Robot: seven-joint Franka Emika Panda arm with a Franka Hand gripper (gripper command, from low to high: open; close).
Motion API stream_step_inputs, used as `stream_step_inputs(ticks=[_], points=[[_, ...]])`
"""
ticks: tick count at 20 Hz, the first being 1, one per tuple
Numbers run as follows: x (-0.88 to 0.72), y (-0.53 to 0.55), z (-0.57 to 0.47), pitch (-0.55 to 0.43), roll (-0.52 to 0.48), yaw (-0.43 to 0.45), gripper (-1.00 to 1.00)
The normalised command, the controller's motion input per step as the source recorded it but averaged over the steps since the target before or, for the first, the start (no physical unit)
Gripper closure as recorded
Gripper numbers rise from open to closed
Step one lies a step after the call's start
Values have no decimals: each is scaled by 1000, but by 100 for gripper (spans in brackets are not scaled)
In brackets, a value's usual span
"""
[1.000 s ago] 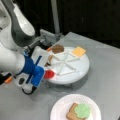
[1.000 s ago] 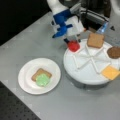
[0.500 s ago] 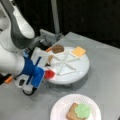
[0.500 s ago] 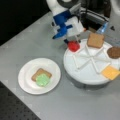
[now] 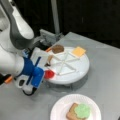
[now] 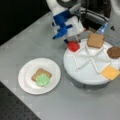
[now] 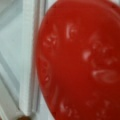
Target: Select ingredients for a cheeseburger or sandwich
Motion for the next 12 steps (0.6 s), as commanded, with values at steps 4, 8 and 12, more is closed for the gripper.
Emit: stream_step_inputs(ticks=[4, 8, 12], points=[[143, -304, -61, -53, 408, 95, -100], [184, -308, -74, -45, 374, 105, -100], [218, -297, -91, -70, 396, 112, -100]])
